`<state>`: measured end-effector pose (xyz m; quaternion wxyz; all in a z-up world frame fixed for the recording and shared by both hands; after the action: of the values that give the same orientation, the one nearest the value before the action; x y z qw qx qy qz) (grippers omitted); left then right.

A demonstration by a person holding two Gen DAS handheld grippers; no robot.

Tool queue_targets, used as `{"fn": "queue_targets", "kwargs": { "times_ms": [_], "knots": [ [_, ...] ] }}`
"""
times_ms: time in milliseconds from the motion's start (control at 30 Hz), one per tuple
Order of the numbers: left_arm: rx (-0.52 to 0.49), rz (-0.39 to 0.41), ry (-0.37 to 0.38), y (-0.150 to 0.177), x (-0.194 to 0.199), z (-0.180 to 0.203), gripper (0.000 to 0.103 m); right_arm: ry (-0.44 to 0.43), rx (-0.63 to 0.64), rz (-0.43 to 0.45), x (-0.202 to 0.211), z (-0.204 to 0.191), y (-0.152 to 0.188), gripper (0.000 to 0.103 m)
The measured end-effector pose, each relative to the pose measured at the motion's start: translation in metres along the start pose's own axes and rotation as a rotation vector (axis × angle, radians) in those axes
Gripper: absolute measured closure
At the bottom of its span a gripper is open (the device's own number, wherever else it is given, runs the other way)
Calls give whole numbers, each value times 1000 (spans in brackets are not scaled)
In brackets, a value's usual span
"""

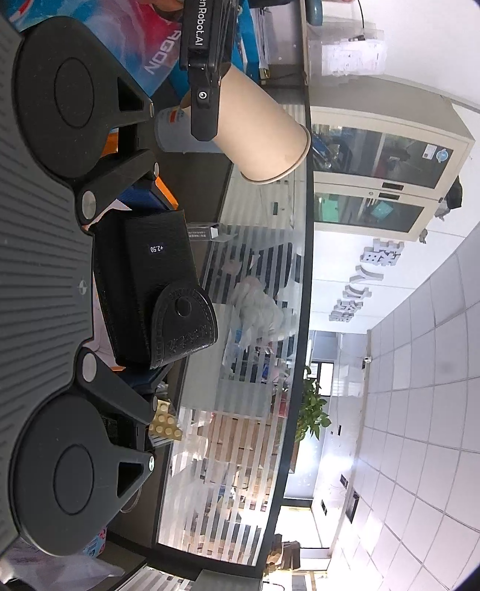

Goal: Organize rigid objects
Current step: 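Carry the paper cup with the left gripper over the orange box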

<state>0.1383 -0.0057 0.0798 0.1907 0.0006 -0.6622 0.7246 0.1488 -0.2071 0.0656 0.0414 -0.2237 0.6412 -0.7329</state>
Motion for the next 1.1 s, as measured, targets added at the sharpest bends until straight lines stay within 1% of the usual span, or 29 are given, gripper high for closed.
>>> {"fn": "queue_targets", "kwargs": {
  "times_ms": [300,500,900,1100],
  "knots": [
    [17,-19,-15,-4,-24,-11,44,7,-22,-37,-31,7,-9,27],
    [27,-49,-15,3,-40,-13,44,11,-33,-62,-51,8,-10,27],
    [29,-131,-20,18,-78,-19,44,7,-59,-162,-104,14,10,27],
    [38,-181,-17,32,-96,-24,44,2,-55,-201,-123,13,19,27]
  ]
}}
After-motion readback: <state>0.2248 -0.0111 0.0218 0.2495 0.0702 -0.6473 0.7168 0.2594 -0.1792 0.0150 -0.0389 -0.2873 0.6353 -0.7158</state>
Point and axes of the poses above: each gripper's, at about its wrist camera, not at the fingertips, and x roughly against the way its jaws point, z to its right, y to its underside, the point moved 5 cm from there along -x, roughly the way its jaws point, and after that the axes turned 2 degrees about -z, right-handed, at the moved point
